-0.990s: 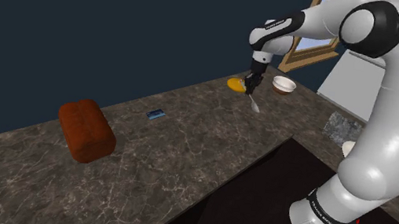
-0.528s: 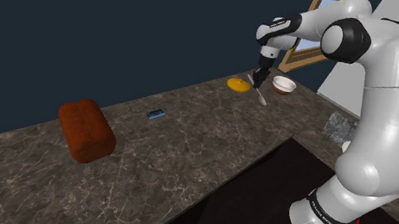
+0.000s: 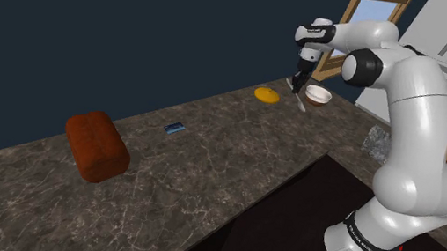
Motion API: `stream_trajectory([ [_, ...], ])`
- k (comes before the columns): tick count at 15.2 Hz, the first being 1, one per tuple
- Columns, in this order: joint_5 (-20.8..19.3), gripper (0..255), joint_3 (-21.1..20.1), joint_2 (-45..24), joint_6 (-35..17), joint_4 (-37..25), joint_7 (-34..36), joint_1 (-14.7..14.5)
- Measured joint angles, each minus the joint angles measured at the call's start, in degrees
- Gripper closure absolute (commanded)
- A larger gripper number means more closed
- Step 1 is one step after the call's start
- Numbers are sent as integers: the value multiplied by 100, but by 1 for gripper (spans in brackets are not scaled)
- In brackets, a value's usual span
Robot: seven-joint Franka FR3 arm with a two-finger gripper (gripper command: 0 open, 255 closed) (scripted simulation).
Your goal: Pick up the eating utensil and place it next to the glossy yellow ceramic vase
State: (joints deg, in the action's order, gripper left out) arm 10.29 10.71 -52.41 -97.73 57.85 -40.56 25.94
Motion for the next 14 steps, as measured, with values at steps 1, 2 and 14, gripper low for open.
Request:
stream_trajectory([
  [1,5,255,-5,-105,24,-127,-16,33],
  [2,9,255,-7,-138,-18,-115,-23,37],
  [14,57,255,-47,-578,-576,6,-66,49],
])
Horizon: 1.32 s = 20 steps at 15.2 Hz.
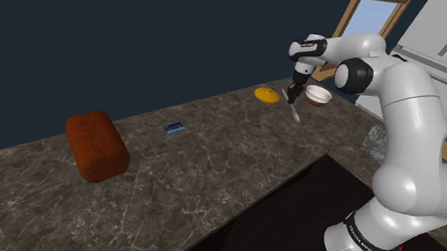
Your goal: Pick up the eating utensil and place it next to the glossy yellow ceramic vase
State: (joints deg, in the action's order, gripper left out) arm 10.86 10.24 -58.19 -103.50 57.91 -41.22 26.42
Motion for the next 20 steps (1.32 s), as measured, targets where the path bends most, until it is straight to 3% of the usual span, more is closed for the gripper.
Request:
stream_trajectory([
  [16,43,255,-41,-496,-403,-125,-19,30],
  [17,43,0,-41,-503,-399,-135,-18,31],
  [20,43,0,-46,-558,-380,-184,-13,36],
])
